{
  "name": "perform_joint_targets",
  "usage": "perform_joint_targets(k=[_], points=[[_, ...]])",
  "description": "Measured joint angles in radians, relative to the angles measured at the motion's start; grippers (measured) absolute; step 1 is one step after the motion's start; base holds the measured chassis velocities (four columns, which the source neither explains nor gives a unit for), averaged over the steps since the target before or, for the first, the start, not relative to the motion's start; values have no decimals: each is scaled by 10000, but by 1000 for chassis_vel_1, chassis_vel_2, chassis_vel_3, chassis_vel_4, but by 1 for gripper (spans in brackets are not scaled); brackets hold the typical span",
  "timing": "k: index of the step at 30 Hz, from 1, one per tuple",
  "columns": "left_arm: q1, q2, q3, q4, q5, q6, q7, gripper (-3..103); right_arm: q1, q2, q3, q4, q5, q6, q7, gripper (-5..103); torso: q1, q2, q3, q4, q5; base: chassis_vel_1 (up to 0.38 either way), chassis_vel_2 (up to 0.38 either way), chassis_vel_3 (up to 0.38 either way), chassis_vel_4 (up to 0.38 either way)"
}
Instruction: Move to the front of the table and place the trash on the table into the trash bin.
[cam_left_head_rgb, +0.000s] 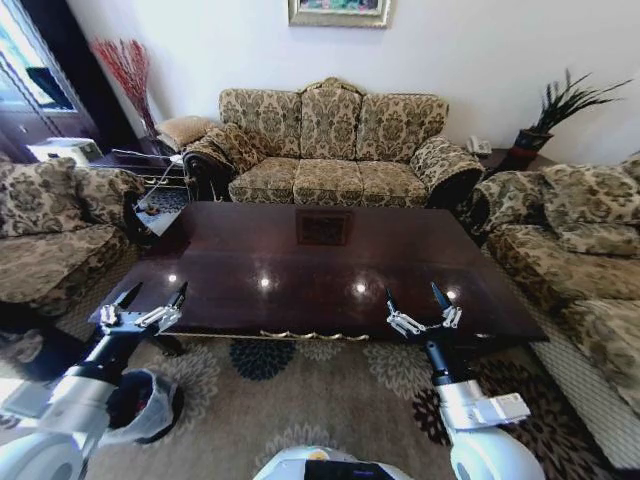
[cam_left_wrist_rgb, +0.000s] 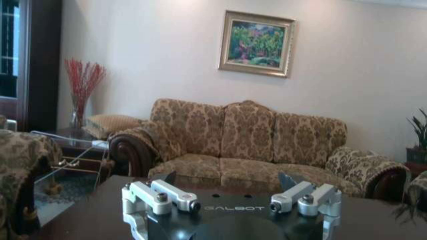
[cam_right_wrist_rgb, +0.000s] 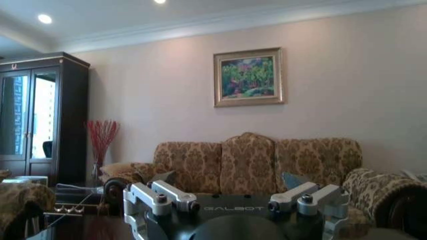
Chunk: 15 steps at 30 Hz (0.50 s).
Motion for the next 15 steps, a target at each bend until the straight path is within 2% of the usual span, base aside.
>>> perform_joint_targets(k=[4,15], points=[[0,0,-1,-1,0,0,1,100,1,0,0,0,1,0,0,100,1,0,0,0,-8,50,-67,-48,99],[-5,2,0,-1,0,0,0,100,8,0,0,-1,0,0,0,100,14,-8,6,-3,-8,-16,29,17,-26]])
